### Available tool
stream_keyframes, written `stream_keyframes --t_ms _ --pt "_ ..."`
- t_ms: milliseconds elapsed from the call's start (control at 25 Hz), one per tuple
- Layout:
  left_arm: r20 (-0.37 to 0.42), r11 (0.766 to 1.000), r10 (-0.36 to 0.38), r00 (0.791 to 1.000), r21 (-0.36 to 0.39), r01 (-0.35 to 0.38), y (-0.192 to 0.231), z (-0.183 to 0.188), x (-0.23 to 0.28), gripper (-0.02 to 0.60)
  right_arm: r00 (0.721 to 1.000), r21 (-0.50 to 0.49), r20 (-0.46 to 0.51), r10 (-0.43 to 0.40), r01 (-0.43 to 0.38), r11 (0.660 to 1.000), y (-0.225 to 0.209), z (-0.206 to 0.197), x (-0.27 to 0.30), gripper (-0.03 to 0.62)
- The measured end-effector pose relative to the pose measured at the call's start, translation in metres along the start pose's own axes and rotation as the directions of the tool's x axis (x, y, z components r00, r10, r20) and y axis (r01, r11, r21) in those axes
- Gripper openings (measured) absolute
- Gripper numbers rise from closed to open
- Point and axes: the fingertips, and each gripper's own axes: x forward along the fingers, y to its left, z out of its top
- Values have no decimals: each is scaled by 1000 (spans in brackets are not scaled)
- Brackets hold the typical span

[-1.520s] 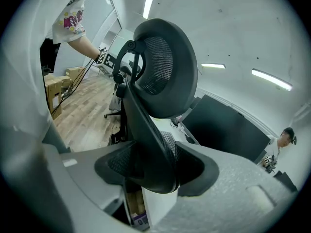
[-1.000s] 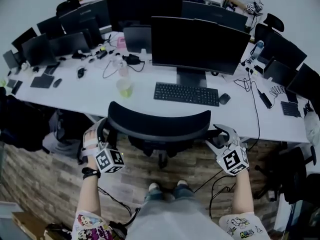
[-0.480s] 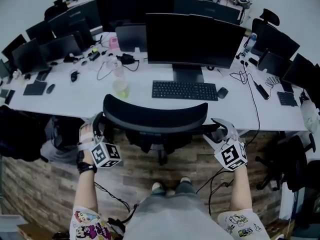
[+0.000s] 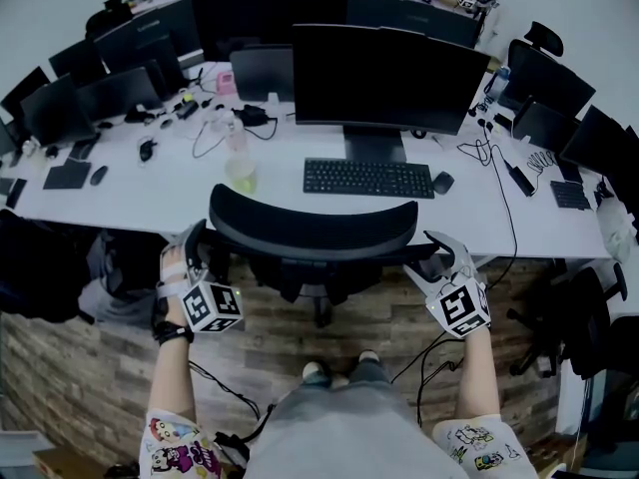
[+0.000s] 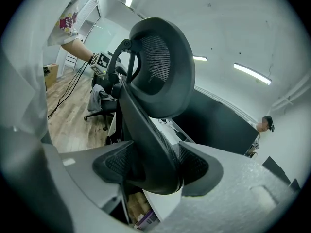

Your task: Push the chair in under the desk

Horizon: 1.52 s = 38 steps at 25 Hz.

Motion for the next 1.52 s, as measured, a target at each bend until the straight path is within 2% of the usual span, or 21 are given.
stream_keyframes --t_ms 80,240,360,680,920,1160,1280,1520 --pt "17 1000 -18 1000 -22 18 -1 1 -2 282 1000 8 -6 -9 9 1000 -1 0 -1 292" --pt "25 999 -27 999 27 27 -6 1 -5 296 1000 9 -15 -21 22 1000 -2 -2 -5 305" --pt "30 999 -30 999 33 29 -7 2 -9 307 999 14 -8 -31 31 999 -1 -1 -12 310" --pt "44 998 -19 999 62 16 -6 5 -30 313 997 -3 -2 -75 75 997 7 10 -32 315" --pt "65 998 14 998 65 -18 -3 11 -56 313 992 0 54 -110 110 994 19 32 -50 315" --pt "103 998 56 993 -9 -55 -2 25 -89 302 986 34 108 -130 127 991 37 56 -67 314" --pt "121 994 64 991 -94 -53 -7 36 -103 291 984 66 120 -135 128 990 45 62 -75 294" --pt "216 948 46 975 -316 26 -22 72 -131 258 963 173 212 -169 134 976 62 79 -89 235"
